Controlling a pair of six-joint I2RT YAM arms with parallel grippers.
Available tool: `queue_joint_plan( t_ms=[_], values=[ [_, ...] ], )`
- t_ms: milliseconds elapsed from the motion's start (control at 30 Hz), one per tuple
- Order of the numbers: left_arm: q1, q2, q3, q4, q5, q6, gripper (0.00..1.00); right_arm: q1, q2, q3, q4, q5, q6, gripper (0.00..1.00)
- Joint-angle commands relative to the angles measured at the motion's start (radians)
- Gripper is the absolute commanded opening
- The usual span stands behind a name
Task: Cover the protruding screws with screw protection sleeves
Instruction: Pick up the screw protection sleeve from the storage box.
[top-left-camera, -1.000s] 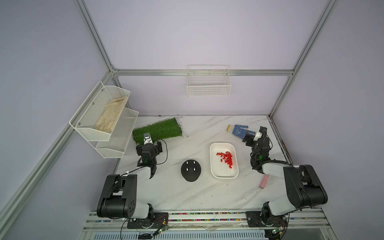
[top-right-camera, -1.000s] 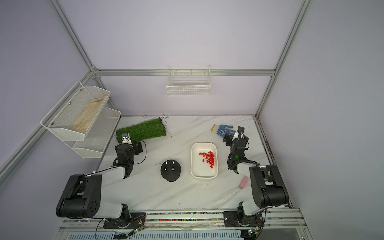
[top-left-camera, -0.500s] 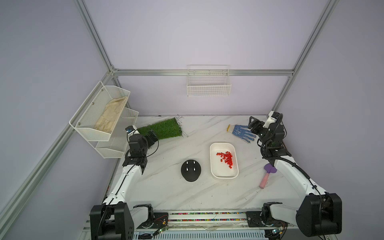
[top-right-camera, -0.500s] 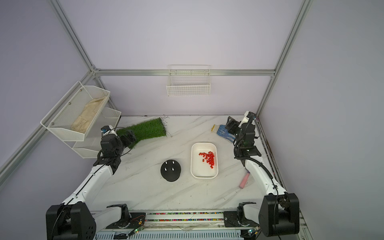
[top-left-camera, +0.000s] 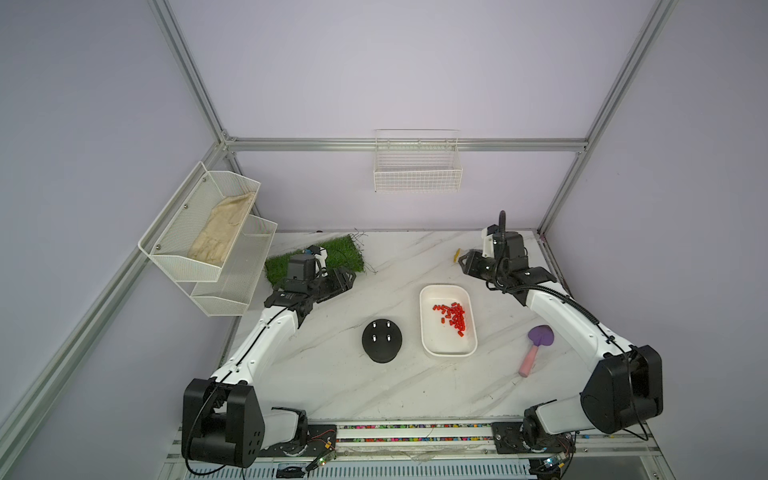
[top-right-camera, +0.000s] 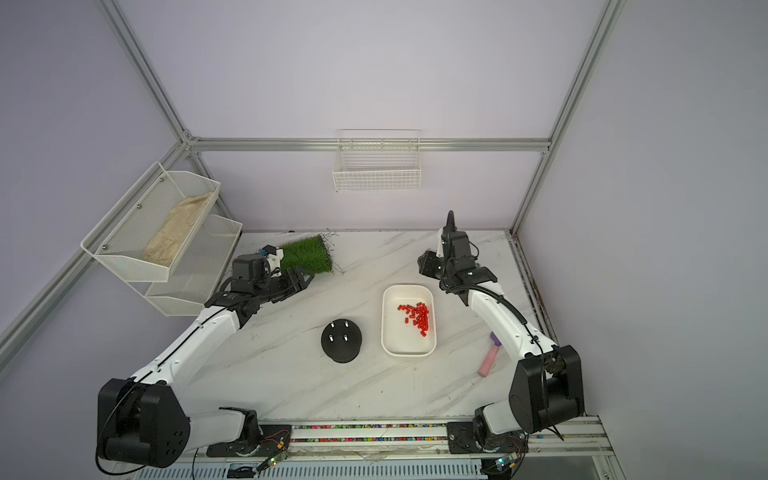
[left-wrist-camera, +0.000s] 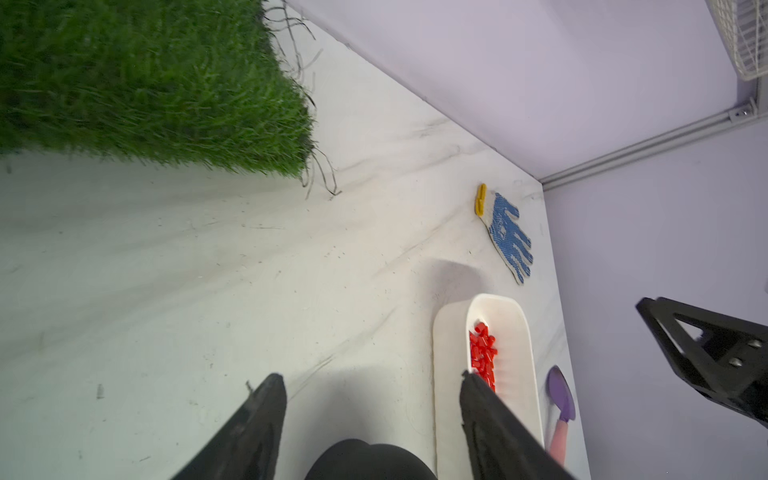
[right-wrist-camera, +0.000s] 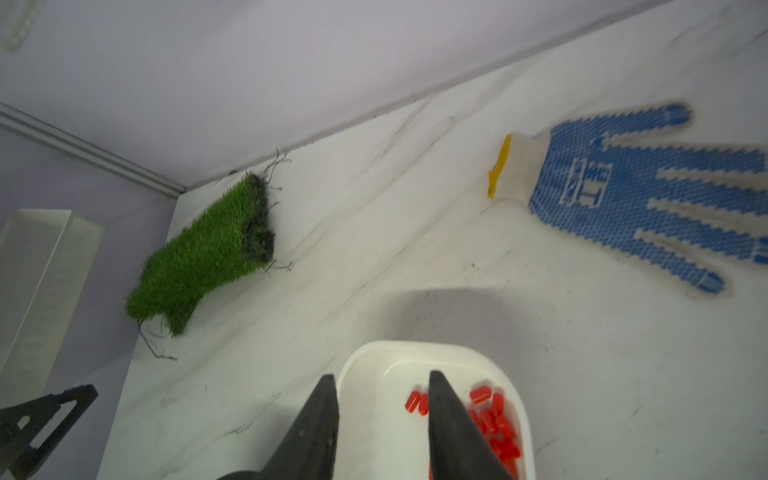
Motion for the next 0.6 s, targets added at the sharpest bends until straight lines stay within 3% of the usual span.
queue_joint_plan(
  t_ms=[0, 567],
  values=[
    [-0.038, -0.001, 0.076, -0.024, 0.027, -0.017, 0.66, 0.048, 0.018, 0.005, -0.148, 0.027, 0.002, 0.31],
    [-0.159, 0.077, 0.152, -0.072, 0.121, -0.013, 0.61, 0.218, 0.100, -0.111, -0.175, 0.147, 0.112, 0.24]
  ],
)
